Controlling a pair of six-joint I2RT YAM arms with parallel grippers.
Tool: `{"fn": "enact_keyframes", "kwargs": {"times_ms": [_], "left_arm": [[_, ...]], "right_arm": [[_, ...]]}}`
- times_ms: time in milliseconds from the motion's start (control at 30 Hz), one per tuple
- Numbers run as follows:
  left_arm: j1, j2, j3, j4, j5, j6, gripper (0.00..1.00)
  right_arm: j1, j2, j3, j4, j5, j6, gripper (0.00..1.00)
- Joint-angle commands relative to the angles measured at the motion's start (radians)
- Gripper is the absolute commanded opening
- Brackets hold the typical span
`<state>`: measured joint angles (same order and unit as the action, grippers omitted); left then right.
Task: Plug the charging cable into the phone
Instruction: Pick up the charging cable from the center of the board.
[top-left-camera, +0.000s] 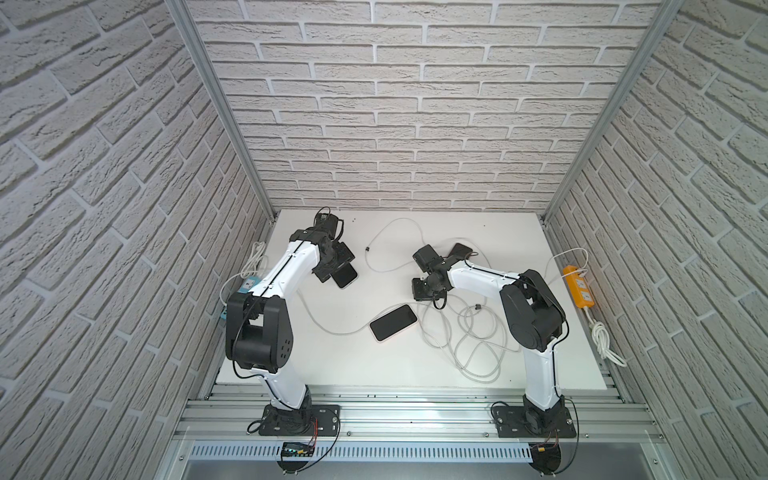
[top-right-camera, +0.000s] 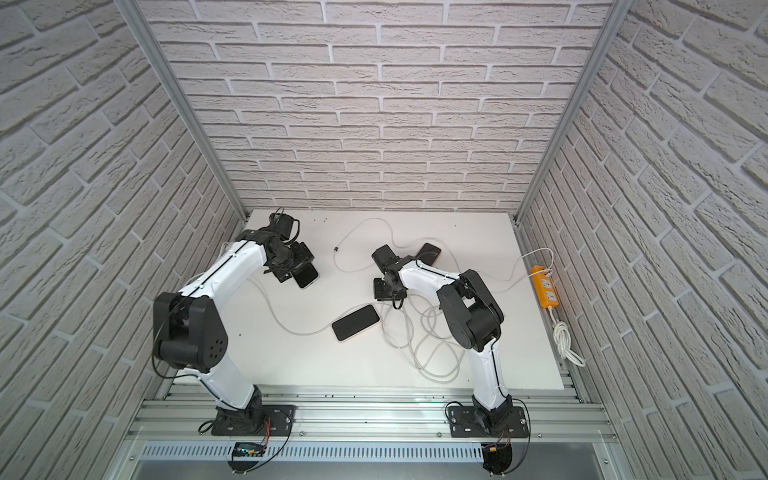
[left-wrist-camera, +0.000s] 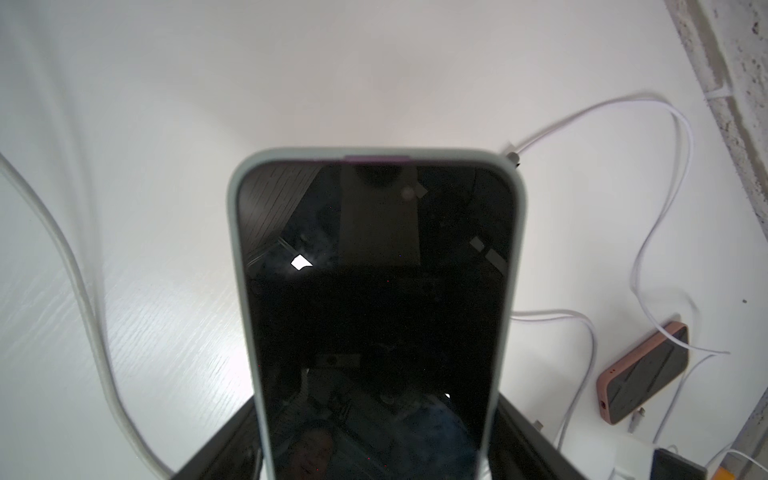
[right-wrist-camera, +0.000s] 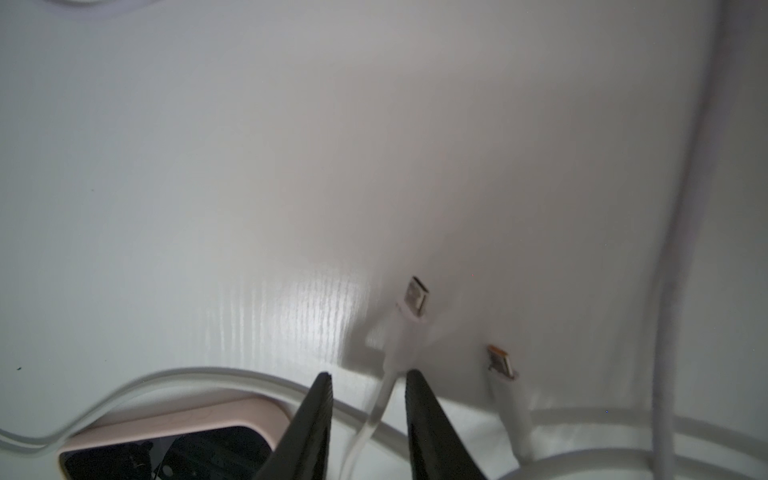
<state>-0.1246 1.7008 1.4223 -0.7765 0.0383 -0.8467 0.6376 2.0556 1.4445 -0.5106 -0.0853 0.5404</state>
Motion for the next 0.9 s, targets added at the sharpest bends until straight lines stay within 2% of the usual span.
{"fn": "enact_keyframes", "kwargs": {"times_ms": [0, 567, 767, 867], "left_arm": [[0.008, -0.036, -0.006, 0.029, 0.005, 0.012, 0.0], [0.008, -0.029, -0.013, 0.031, 0.011, 0.015, 0.0], [0.008, -0.029, -0.009, 0.032, 0.016, 0.012, 0.0], [0.008, -0.032, -0.003, 0.03, 0.022, 0.012, 0.0]], "right_arm": [[-0.01, 0.009, 0.011, 0.019, 0.017, 0.034, 0.32], [-0.025, 0.053, -0.006, 0.075, -0.036, 0.084, 0.19], [-0.027, 0.041, -0.013, 0.099, -0.047, 0.065, 0.06], [-0.029, 0.006, -0.031, 0.174, -0.102, 0.018, 0.03]]}}
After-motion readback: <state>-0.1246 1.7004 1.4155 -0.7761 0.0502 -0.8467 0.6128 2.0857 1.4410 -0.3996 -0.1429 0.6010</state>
